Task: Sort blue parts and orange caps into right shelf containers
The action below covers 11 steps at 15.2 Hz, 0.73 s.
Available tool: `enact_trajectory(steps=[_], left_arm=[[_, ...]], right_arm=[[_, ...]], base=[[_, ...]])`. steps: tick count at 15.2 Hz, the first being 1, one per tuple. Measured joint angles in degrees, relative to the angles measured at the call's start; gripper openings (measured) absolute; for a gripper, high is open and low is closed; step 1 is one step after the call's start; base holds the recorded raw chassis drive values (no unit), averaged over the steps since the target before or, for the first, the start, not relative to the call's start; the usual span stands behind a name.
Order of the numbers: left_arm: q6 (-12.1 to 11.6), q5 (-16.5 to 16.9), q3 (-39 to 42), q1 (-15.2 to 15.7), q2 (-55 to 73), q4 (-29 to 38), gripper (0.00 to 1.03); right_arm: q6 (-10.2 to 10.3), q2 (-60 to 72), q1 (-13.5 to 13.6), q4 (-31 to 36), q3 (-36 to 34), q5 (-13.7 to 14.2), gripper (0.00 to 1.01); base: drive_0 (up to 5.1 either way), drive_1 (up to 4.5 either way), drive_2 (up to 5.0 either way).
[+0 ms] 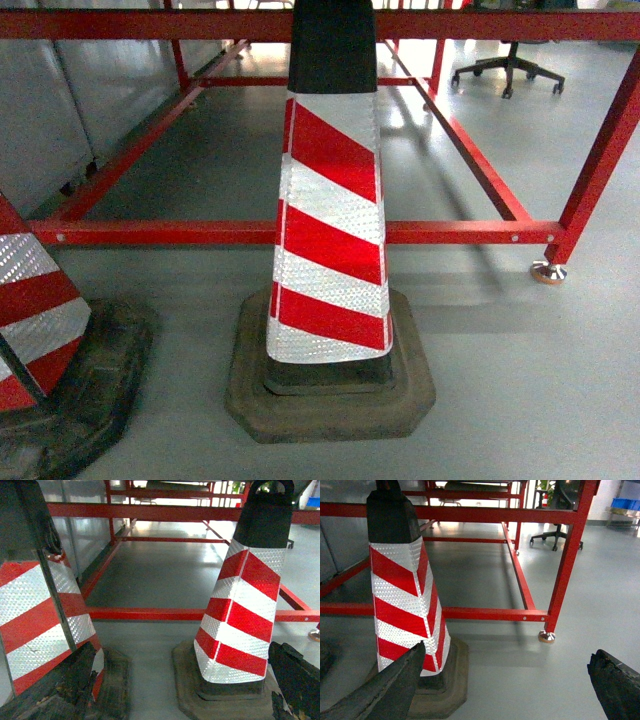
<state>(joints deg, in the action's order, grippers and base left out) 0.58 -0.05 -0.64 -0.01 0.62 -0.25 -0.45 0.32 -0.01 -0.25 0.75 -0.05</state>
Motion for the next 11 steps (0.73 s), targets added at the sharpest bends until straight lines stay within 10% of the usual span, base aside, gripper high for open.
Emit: enact_trajectory(steps=[11], left_arm=[[0.0, 0.0, 0.0, 0.0, 0.0, 0.0, 0.98]], right_arm=[[0.0, 0.0, 0.0, 0.0, 0.0, 0.0, 0.98]], base=[[0.0, 0.0, 0.0]])
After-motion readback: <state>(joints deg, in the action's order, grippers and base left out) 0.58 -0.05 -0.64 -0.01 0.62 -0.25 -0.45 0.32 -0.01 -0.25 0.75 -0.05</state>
